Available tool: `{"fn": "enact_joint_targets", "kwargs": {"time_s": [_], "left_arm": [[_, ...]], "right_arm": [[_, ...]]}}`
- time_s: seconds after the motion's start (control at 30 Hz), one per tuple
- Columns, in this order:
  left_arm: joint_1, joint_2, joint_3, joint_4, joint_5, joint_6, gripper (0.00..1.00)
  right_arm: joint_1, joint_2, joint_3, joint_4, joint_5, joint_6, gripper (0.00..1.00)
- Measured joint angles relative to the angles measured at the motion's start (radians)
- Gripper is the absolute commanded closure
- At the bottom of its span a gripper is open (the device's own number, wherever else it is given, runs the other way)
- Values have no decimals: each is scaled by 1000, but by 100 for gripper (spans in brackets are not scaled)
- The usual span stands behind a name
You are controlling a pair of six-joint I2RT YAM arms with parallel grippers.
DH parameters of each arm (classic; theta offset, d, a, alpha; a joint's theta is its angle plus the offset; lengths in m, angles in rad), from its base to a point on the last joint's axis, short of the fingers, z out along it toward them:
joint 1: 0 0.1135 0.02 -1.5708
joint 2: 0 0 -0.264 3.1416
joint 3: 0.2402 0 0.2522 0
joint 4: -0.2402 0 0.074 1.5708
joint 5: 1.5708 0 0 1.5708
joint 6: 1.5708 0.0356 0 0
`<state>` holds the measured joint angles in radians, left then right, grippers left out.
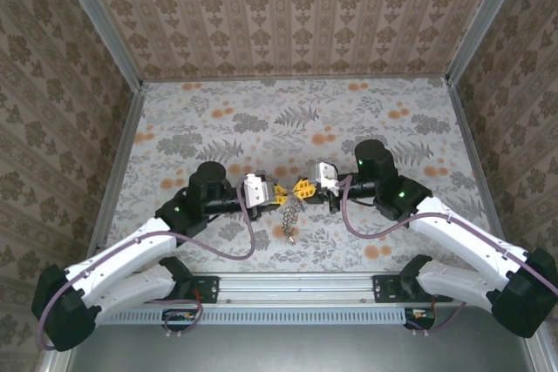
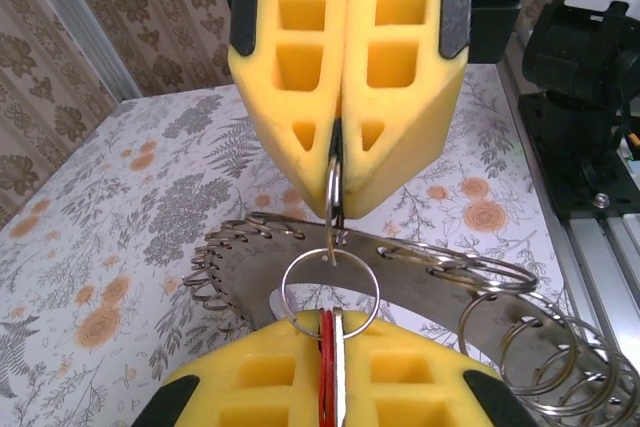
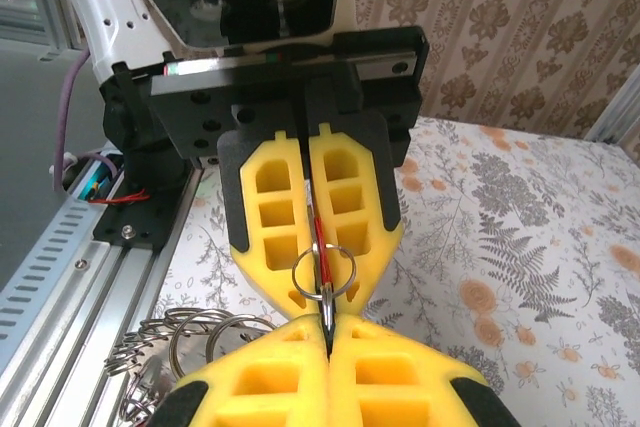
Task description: Put the keys on the keyring
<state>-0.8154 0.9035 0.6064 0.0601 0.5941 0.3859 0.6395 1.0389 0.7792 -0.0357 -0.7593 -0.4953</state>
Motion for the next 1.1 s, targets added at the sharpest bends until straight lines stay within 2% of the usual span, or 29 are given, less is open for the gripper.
{"fn": "enact_joint_targets", "kwargs": {"time_s": [0.4,0.73,0.93,1.1], "left_arm": [[18,158,261,-371,37,144,100],[12,231,356,-520,40,221,100],[-8,240,403,-565,31,290,100],[-12,270,481,-668,6,374,100]], "right_arm": [[48,30,60,-144,104,-101,100],[47,55,75,-156,131,-56,100],[27,61,75,-155,104,12,100],[25,79,92,-156,80,31,100]]}}
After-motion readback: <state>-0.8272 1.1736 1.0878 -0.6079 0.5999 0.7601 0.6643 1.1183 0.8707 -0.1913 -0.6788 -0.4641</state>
